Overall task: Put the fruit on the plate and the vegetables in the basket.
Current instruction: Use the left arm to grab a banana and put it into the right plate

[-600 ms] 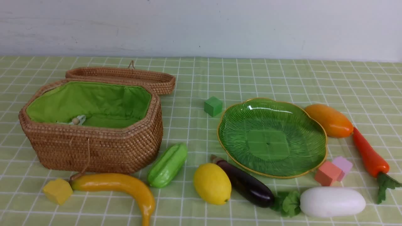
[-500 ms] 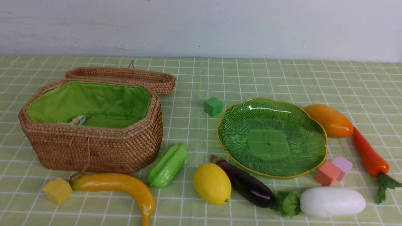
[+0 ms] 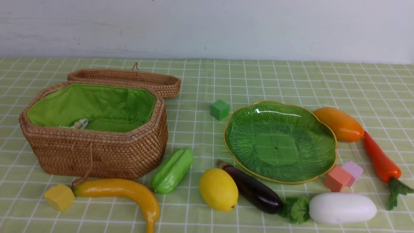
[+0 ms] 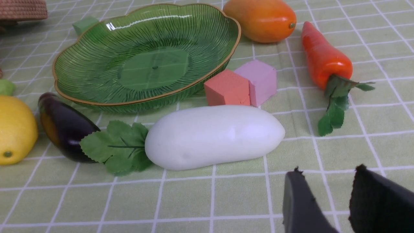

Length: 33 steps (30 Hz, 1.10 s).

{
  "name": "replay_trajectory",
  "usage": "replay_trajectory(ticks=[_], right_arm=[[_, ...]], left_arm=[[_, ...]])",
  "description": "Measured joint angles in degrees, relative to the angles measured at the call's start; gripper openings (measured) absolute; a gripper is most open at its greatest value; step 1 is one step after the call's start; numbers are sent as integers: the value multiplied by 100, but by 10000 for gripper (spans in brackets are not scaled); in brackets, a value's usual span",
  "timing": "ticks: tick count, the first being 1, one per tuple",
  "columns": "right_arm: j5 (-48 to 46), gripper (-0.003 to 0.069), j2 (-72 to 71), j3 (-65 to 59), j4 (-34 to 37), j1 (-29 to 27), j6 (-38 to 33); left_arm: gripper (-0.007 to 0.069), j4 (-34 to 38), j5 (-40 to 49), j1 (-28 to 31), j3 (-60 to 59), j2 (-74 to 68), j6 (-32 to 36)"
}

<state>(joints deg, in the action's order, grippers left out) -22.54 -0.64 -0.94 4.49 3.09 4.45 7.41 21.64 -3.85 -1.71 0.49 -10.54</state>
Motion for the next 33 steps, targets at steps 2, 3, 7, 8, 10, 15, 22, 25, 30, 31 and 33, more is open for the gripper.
replay_trajectory(ticks=[2, 3, 7, 8, 10, 15, 22, 25, 30, 31, 33], right_arm=[[0, 242, 0, 0, 0, 0, 0], [0, 242, 0, 0, 0, 0, 0], [0, 242, 0, 0, 0, 0, 0], [0, 242, 0, 0, 0, 0, 0], [0, 242, 0, 0, 0, 0, 0], [0, 242, 0, 0, 0, 0, 0], [0, 242, 0, 0, 0, 0, 0], [0, 242, 0, 0, 0, 0, 0], [0, 242, 0, 0, 0, 0, 0], [0, 242, 0, 0, 0, 0, 0], [0, 242, 0, 0, 0, 0, 0]], left_arm=[[239, 0, 0, 0, 0, 0, 0], [239, 0, 0, 0, 0, 0, 0], [239, 0, 0, 0, 0, 0, 0], [239, 0, 0, 0, 0, 0, 0], [239, 0, 0, 0, 0, 0, 0], [239, 0, 0, 0, 0, 0, 0], [239, 873, -676, 0, 0, 0, -434], [239, 1599, -1145, 0, 0, 0, -659], [239, 2638, -1990, 0, 0, 0, -749], [239, 2855, -2088, 0, 0, 0, -749], [239, 3196, -2235, 0, 0, 0, -749]])
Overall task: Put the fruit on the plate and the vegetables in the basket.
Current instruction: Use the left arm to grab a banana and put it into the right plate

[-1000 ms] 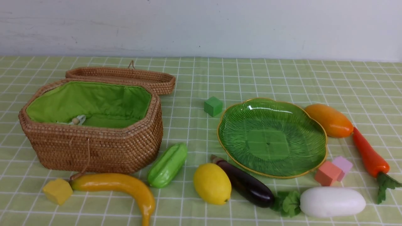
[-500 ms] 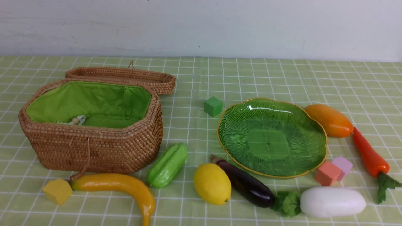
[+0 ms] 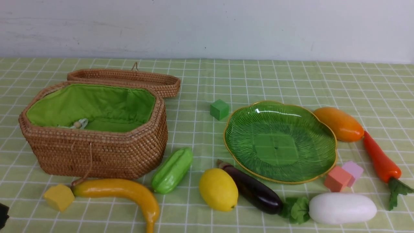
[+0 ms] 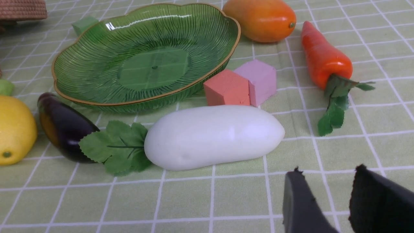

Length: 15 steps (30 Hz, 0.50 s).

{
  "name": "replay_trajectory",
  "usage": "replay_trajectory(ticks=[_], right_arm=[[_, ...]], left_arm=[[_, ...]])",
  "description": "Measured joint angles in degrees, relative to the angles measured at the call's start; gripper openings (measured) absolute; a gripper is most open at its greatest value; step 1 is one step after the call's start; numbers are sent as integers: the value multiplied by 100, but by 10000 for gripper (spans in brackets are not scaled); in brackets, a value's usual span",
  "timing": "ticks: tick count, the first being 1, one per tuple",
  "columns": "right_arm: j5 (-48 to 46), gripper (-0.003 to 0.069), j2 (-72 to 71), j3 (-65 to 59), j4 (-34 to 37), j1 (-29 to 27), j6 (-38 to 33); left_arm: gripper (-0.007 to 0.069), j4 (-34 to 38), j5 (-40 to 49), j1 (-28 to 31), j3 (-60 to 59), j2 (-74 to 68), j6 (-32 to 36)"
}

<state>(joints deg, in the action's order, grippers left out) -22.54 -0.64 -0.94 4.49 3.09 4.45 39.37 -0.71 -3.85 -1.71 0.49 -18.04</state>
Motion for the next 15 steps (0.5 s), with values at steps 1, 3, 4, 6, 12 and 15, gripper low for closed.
replay_trajectory(ticks=[1, 3, 4, 6, 12, 15], right_arm=[[0, 242, 0, 0, 0, 0, 0], [0, 242, 0, 0, 0, 0, 0], [0, 242, 0, 0, 0, 0, 0], [0, 242, 0, 0, 0, 0, 0], [130, 242, 0, -13, -14, 0, 0], [563, 242, 0, -66, 271, 0, 265]], left_arm=[[239, 64, -54, 0, 0, 0, 0], [239, 196, -124, 0, 0, 0, -2], [238, 218, -107, 0, 0, 0, -2], [222, 218, 71, 0, 122, 0, -2], [31, -101, 1114, 0, 1186, -110, 402], [-13, -229, 2086, 0, 1984, -635, 865]])
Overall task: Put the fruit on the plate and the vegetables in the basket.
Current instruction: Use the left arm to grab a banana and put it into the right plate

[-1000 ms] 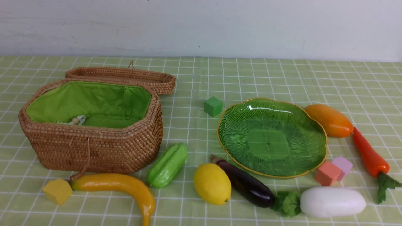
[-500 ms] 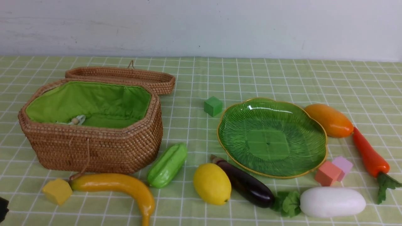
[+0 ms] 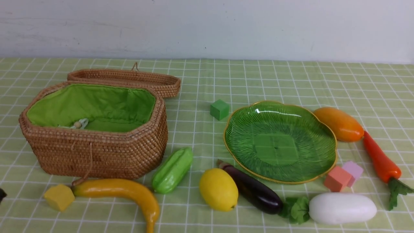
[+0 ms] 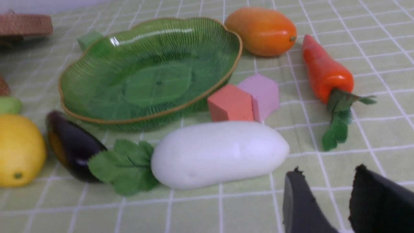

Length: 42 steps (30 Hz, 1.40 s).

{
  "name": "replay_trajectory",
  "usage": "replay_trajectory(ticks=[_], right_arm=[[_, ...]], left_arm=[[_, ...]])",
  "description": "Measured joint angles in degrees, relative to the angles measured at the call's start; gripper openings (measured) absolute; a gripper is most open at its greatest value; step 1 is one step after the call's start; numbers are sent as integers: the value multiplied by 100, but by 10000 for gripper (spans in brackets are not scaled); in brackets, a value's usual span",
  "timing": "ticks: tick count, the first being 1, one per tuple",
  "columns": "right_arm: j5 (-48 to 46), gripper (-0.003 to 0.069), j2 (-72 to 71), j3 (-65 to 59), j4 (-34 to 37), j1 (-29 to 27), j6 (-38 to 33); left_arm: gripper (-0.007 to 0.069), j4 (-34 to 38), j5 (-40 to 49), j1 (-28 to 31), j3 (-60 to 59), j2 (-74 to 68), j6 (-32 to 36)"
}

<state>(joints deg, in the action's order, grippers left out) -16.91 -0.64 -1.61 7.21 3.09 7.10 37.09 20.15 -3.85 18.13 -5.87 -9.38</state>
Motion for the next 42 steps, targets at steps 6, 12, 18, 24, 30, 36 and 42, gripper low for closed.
replay_trajectory(ticks=[6, 12, 18, 24, 30, 36, 42], right_arm=[[1104, 242, 0, 0, 937, 0, 747], [1216, 212, 0, 105, 1506, 26, 1090], [-912, 102, 618, 1835, 1358, 482, 524], [-3451, 59, 1851, 3855, 904, 732, -264], [-5180, 59, 2772, 5353, 332, 732, -608], [-5078, 63, 3093, 5915, 548, 732, -1198], [-4953, 67, 3167, 5949, 1332, 732, -1926]], left_arm=[[-13, -99, 1874, 0, 1151, -1440, 1098], [-13, -150, 3029, 0, 1948, -2981, 1723], [-13, -164, 3705, 0, 2456, -4069, 2173], [-13, -487, 3822, -500, 2853, -4840, 1919], [-13, -2299, 3833, -2332, 3310, -5559, -155], [-13, -3403, 3393, -3559, 3479, -6019, -1882], [110, -3637, 3183, -3609, 3502, -6611, -2168]])
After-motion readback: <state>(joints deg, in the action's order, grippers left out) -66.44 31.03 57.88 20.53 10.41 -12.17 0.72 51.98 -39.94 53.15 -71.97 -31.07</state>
